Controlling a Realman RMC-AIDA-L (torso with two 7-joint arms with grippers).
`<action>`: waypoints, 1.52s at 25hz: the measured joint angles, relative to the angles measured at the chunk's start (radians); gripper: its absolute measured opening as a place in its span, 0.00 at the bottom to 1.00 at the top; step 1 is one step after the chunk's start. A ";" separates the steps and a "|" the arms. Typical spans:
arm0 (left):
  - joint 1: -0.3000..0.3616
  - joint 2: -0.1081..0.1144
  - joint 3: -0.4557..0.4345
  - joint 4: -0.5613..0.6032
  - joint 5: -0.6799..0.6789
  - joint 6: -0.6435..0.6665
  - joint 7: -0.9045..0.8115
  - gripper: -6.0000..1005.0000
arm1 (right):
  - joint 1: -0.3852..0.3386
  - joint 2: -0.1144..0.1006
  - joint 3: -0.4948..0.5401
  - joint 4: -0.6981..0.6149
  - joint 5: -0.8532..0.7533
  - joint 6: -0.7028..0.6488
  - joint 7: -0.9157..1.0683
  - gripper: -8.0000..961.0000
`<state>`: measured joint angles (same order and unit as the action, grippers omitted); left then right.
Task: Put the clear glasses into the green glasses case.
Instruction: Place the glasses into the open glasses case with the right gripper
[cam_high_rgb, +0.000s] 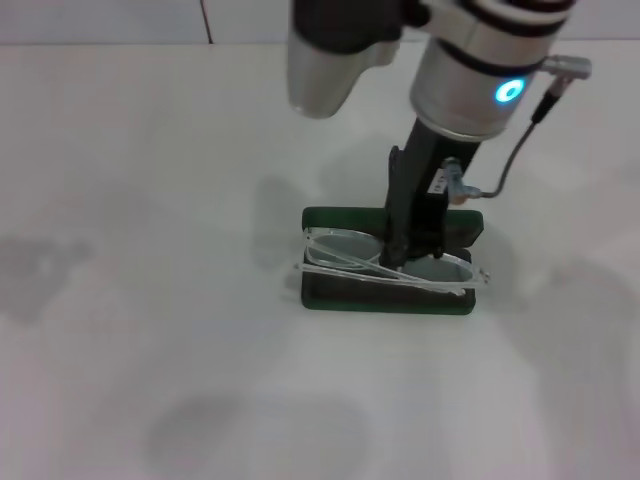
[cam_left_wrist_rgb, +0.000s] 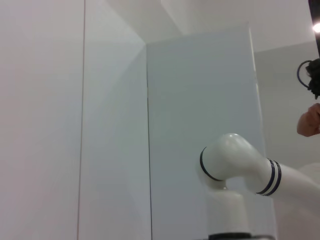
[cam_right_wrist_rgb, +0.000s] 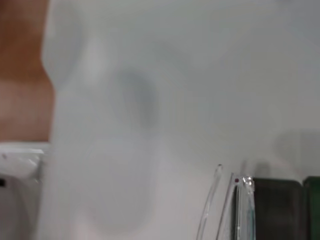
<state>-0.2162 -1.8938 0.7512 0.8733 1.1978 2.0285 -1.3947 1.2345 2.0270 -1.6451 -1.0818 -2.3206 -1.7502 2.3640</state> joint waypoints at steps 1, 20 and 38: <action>0.002 0.000 0.000 0.001 0.001 0.000 0.000 0.04 | 0.011 0.000 -0.019 0.016 -0.001 0.018 0.004 0.13; 0.000 0.020 -0.001 -0.007 0.014 -0.001 0.000 0.04 | 0.080 0.001 -0.352 0.046 -0.003 0.174 0.190 0.13; 0.000 0.013 -0.001 -0.007 0.028 -0.001 0.002 0.04 | 0.111 0.001 -0.482 0.035 -0.027 0.209 0.280 0.13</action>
<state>-0.2163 -1.8806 0.7500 0.8667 1.2261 2.0279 -1.3928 1.3459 2.0279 -2.1274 -1.0468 -2.3471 -1.5415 2.6437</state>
